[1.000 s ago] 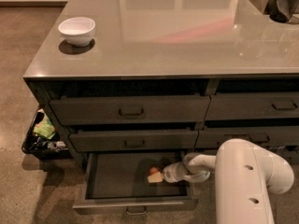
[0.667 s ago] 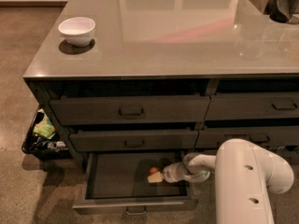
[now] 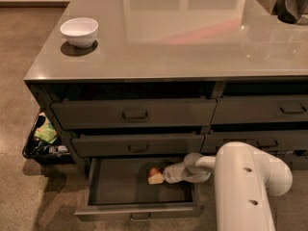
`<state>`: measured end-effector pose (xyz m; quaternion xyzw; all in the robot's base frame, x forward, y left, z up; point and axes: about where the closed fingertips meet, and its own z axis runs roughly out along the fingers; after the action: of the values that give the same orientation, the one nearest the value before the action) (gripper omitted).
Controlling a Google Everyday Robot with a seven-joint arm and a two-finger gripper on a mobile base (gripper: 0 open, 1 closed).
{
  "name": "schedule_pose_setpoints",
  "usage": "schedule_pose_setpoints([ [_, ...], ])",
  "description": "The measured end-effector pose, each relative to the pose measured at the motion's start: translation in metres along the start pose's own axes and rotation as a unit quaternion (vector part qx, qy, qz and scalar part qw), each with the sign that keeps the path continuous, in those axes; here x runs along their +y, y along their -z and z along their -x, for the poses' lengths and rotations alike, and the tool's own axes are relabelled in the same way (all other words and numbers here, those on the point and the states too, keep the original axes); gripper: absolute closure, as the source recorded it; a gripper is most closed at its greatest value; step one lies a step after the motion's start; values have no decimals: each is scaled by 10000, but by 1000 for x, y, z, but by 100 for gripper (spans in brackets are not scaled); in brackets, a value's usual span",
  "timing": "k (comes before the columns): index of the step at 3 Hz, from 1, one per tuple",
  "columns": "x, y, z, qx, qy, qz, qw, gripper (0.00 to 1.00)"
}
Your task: Place apple into bottom drawer
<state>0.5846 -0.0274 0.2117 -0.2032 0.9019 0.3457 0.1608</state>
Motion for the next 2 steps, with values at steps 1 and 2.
schedule_pose_setpoints([
  [1, -9, -18, -1, 16, -57, 61, 10000, 100],
  [2, -22, -29, -7, 82, -236, 68, 9997, 100],
])
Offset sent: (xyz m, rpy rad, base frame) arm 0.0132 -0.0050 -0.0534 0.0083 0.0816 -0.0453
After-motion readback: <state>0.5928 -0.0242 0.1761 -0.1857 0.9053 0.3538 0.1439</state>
